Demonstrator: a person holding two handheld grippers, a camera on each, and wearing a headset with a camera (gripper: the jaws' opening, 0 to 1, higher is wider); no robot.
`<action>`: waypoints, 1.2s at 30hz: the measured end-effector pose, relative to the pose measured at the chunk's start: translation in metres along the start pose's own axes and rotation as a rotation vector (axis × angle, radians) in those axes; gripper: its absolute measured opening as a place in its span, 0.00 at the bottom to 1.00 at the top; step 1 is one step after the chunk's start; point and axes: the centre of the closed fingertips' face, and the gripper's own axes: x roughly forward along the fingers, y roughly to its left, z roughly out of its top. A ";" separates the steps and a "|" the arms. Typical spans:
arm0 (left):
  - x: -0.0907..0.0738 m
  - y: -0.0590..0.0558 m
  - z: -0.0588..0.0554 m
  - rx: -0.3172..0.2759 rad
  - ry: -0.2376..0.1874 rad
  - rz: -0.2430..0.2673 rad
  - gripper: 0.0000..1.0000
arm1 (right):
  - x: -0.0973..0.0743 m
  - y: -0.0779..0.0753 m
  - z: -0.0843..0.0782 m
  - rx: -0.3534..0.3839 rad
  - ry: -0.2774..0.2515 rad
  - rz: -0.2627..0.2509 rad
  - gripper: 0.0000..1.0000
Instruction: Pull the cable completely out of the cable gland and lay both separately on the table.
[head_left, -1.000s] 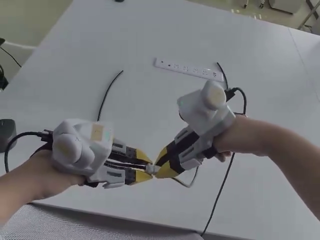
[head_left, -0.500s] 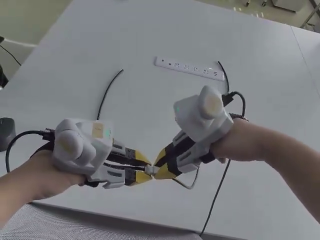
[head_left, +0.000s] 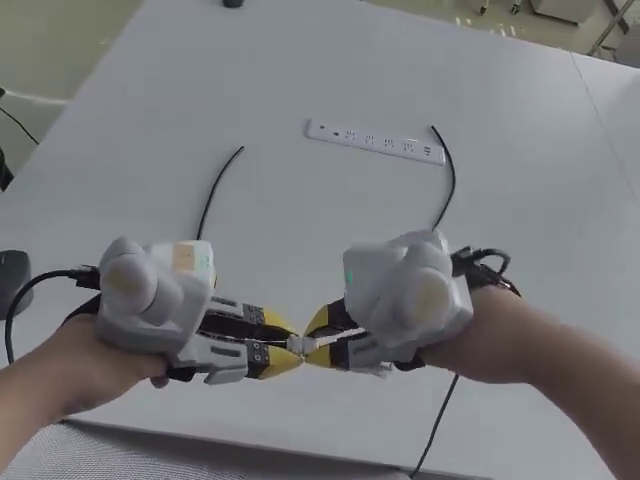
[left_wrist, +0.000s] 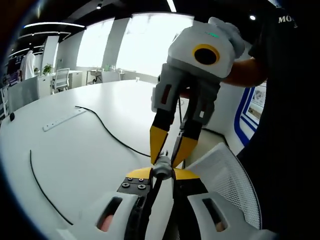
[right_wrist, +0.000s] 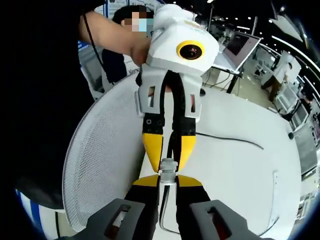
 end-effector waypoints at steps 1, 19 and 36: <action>0.000 0.001 -0.001 0.001 0.001 0.001 0.15 | 0.001 -0.004 0.000 -0.034 0.008 -0.050 0.06; -0.008 -0.008 -0.003 -0.005 0.007 -0.053 0.15 | 0.003 -0.001 0.009 -0.033 0.013 -0.266 0.08; -0.013 -0.012 -0.012 0.212 0.054 -0.057 0.15 | -0.012 0.003 0.008 0.310 -0.108 0.038 0.15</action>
